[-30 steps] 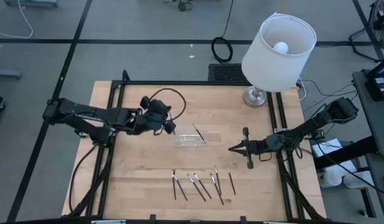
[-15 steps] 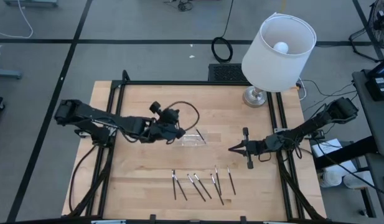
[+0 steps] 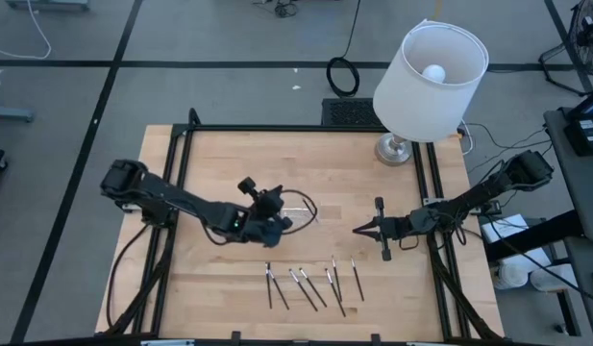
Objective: Put items in baskets/containers
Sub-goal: Put the eyeshadow brush in the transparent organizer
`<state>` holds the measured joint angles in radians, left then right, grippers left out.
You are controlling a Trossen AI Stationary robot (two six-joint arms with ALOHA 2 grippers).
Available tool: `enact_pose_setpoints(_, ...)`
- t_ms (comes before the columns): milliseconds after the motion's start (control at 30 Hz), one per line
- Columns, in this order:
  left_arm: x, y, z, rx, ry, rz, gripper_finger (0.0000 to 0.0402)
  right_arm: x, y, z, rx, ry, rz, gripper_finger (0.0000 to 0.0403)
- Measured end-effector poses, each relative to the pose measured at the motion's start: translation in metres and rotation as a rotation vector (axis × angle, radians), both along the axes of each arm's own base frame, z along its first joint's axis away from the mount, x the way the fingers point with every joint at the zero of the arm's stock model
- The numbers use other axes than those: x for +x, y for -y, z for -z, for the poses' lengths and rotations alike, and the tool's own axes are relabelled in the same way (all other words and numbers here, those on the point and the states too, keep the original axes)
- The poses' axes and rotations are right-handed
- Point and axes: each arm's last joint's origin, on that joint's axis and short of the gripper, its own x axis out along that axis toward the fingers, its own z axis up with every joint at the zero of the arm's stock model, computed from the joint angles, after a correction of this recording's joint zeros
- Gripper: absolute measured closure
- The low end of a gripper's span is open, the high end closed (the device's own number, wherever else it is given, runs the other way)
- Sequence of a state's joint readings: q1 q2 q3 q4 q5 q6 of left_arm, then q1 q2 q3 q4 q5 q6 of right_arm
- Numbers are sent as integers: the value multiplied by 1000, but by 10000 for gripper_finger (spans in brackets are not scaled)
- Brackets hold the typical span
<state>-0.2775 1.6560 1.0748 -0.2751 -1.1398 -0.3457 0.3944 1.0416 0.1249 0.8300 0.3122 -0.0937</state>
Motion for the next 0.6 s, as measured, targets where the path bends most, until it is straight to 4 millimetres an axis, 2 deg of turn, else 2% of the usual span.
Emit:
enact_pose_setpoints(233,4,7,19,-2,-14,-14,401,0,0,0,4,2,1,403)
enact_pose_setpoints(600,7,7,30,-17,-17,-25,401,0,0,1,0,-9,1,403)
